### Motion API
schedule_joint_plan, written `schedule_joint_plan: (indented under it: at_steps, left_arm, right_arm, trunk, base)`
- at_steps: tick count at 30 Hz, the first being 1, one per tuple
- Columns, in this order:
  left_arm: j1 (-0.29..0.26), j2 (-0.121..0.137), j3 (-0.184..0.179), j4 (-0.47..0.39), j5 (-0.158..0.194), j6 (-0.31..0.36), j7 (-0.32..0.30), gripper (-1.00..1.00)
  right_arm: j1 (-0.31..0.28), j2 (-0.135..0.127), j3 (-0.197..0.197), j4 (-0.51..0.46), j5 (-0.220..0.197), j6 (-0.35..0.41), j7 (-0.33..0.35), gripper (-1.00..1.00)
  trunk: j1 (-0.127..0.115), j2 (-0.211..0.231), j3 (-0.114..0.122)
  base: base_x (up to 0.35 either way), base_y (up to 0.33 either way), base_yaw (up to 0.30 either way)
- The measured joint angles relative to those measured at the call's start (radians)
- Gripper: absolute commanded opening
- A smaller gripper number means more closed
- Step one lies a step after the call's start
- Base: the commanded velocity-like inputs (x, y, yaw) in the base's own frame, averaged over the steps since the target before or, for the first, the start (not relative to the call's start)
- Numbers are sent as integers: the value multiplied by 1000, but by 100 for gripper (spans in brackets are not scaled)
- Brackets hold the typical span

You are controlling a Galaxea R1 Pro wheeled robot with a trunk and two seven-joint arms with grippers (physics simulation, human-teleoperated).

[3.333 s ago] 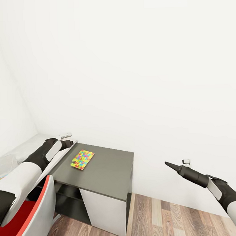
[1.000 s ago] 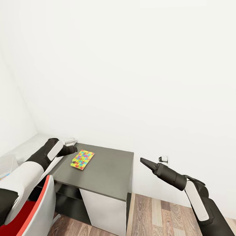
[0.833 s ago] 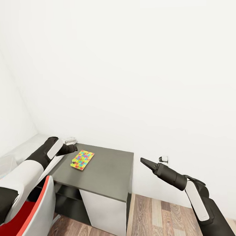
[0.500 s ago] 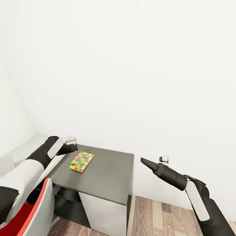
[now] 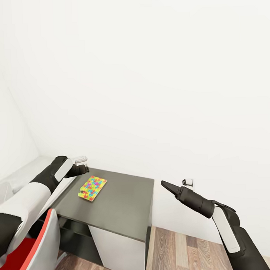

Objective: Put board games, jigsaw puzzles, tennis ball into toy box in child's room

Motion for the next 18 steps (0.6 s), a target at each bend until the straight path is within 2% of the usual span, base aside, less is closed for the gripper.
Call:
schedule_joint_plan:
  at_steps: [13,18]
  left_arm:
    - [0,0,1,1,-2,-3,0,100]
    - [0,0,1,1,-2,-4,0,100]
  right_arm:
    - [0,0,0,0,0,0,0,100]
    - [0,1,1,0,0,0,0,100]
  trunk:
    - [0,0,0]
    - [0,0,0]
  base:
    - [101,0,0]
    - [204,0,0]
